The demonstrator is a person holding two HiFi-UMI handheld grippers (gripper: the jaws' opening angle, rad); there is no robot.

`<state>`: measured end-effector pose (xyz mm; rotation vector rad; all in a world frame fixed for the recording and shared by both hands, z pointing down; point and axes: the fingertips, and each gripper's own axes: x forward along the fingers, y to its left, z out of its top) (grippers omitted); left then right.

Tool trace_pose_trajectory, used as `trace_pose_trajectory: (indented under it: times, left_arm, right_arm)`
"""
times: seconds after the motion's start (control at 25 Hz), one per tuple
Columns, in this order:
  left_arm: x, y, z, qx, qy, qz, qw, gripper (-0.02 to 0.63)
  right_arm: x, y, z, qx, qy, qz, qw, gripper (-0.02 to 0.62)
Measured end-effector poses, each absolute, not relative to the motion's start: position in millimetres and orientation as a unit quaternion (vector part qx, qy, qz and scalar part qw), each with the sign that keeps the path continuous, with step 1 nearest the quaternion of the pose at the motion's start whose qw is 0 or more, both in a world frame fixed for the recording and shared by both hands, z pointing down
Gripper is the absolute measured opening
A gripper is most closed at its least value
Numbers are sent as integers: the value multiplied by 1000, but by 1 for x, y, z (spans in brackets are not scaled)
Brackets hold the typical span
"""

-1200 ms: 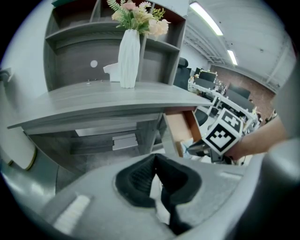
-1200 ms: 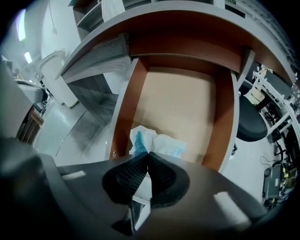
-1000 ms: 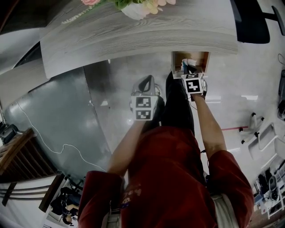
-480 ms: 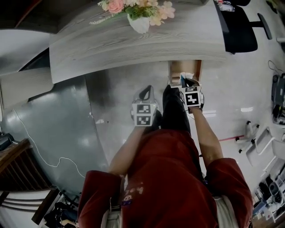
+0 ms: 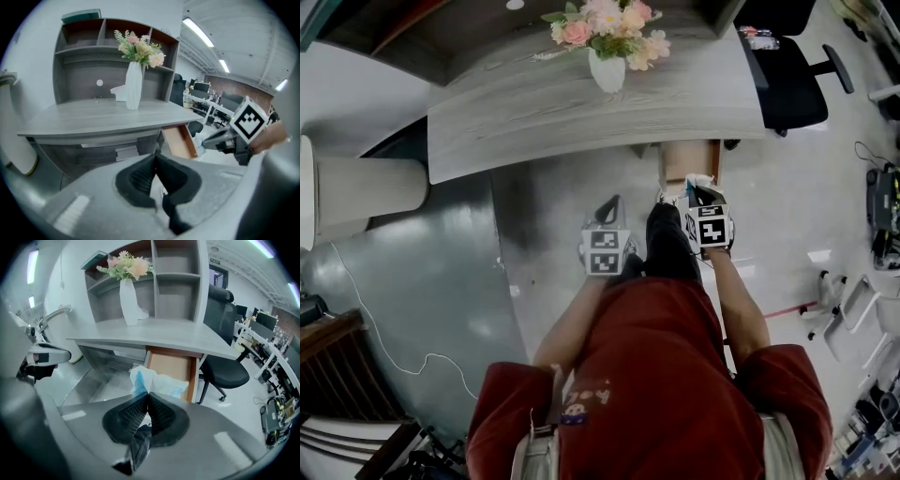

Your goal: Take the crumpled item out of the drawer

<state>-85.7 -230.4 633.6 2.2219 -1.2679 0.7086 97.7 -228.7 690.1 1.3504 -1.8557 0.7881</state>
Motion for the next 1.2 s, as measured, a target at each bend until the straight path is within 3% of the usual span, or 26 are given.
trace_pose_trajectory:
  times: [0.96,1.2]
  left_arm:
    - [-124,-196,547,836,-474,213,175,-3]
    - [-126,-191,528,843,-474,213,137,-3]
  right_arm:
    - [84,-179,546,600,-734,232,220,3]
    - [83,-168,529,597,-747,192,222,3]
